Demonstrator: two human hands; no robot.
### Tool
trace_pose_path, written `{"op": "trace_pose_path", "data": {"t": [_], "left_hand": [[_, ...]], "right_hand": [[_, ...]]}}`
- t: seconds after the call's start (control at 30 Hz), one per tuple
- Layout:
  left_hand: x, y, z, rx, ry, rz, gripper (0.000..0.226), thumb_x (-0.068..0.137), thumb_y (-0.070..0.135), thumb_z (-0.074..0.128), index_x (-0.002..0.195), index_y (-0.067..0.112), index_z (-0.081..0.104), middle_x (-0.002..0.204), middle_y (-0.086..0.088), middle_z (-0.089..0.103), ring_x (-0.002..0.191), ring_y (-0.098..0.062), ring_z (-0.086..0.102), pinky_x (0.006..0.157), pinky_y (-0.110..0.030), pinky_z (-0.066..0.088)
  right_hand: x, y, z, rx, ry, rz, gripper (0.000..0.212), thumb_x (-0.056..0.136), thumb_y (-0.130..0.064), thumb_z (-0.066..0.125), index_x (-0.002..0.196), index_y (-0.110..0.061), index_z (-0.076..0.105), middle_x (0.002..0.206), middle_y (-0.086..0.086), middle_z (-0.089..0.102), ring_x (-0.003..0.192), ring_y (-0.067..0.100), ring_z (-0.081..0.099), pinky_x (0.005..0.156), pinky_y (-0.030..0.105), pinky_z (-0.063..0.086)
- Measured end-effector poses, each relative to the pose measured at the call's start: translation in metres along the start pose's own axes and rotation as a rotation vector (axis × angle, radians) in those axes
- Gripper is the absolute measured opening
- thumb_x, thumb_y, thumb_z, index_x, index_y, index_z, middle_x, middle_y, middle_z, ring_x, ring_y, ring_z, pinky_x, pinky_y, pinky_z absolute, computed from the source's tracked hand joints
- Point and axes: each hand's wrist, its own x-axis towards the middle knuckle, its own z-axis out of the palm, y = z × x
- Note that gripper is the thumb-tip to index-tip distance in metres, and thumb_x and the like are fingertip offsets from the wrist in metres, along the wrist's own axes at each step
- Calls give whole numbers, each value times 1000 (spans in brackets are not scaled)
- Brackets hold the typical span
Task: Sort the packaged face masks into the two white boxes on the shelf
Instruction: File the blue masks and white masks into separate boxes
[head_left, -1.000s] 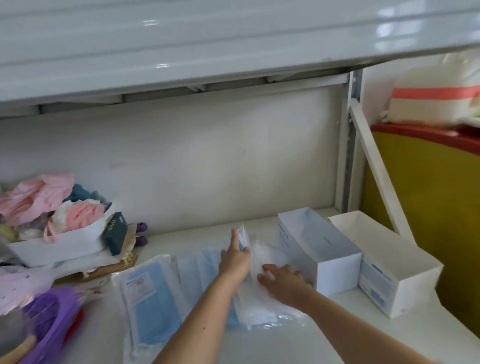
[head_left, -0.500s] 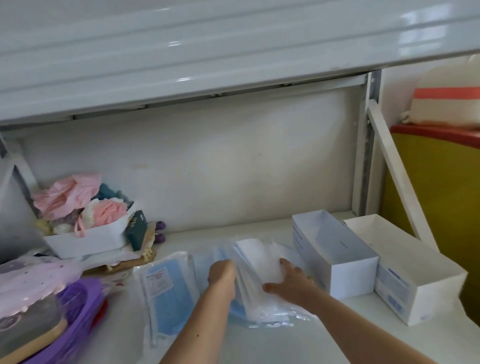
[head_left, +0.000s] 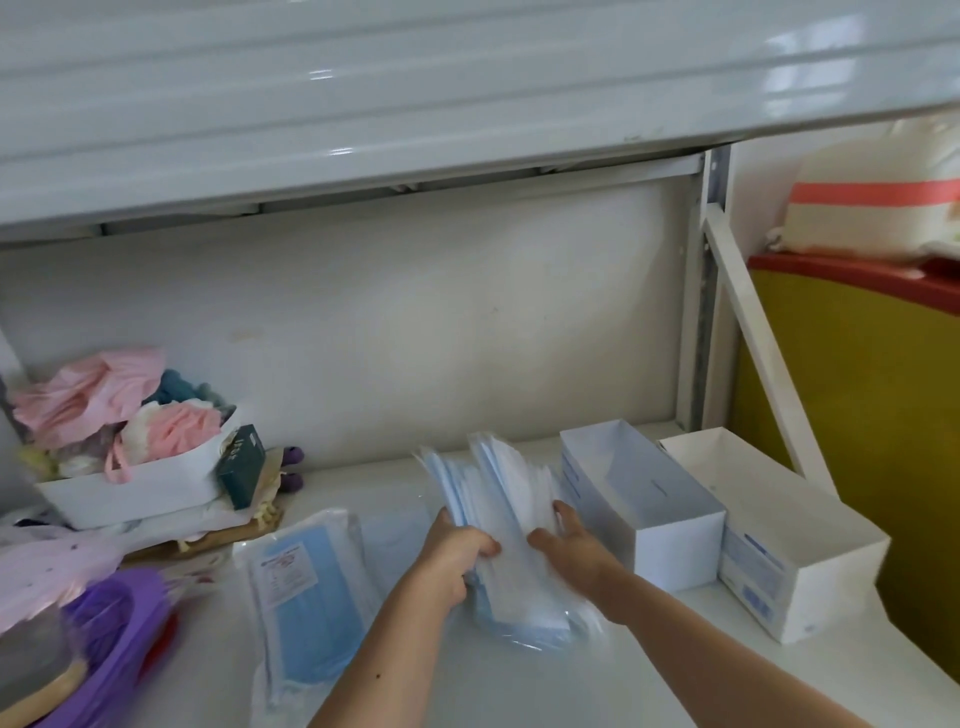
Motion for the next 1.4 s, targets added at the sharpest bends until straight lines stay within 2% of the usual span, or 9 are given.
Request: {"op": "trace_pose_path", "data": {"t": [0.1,0.2,0.33,0.4,0.57,0.87,1.03,1.2,1.4], "left_hand": [[-1,9,-5,98,68,74,51,67,-20,50,112,5,53,93,-20,61,88,-36,62,74,-39,53],[-3,27,-17,219,117,172,52,67,-20,50,113,4,54,91,-18,60,87,-34,60,68,-33,50],[-18,61,-37,265,231,306,48,69,-17,51,110,8,54,92,-13,59,90,-32,59,72,-31,47],[-29,77,-45,263,260,366,47,72,-15,50,106,16,51,83,-7,56,85,-29,55,71,-31,45],[-57,102,-49,142,248,433,39,76,-15,51,102,13,47,77,-1,51,82,-26,52,67,-29,43],[-61,113,11,-53,27,255,39,74,-16,53,104,8,46,82,-11,52,72,-29,55,60,-30,46],[-53,103,45,30,20,266,44,70,-16,52,109,5,50,97,-17,57,92,-34,59,80,-45,52],[-42,100,70,166,35,306,54,70,-14,51,121,1,48,113,-18,59,102,-35,59,85,-42,50],[-39,98,107,483,96,429,48,77,-4,48,123,7,48,118,-16,60,107,-35,58,90,-38,51]], "right_hand": [[-1,-4,-1,-42,-22,19,67,95,-45,45,150,-19,16,146,12,36,127,29,44,109,40,37],[-1,-8,-5,-341,39,3,72,94,-60,29,151,-19,13,153,10,27,138,29,34,115,42,26],[-16,-23,-27,-631,361,-267,52,98,-43,34,143,-18,35,146,6,39,132,26,37,108,36,31],[-21,-27,-41,-858,459,-244,46,96,-38,33,137,-19,43,140,5,45,128,27,39,104,37,31],[-39,-19,-63,-1026,214,90,45,96,-43,27,123,-18,53,129,7,56,122,26,48,108,43,22],[-68,-29,-26,-776,112,-137,32,90,-11,40,115,-3,59,125,17,58,115,32,52,94,30,43],[-83,-27,-35,-914,141,-234,39,93,-3,37,130,-6,49,141,15,45,129,33,40,105,31,33],[-87,-18,-50,-1306,23,-171,41,93,-10,45,134,-4,45,144,16,40,137,37,28,115,42,20],[-101,-29,-67,-1327,-45,-164,31,94,-6,46,123,-4,55,130,14,54,120,31,53,95,36,44]]}}
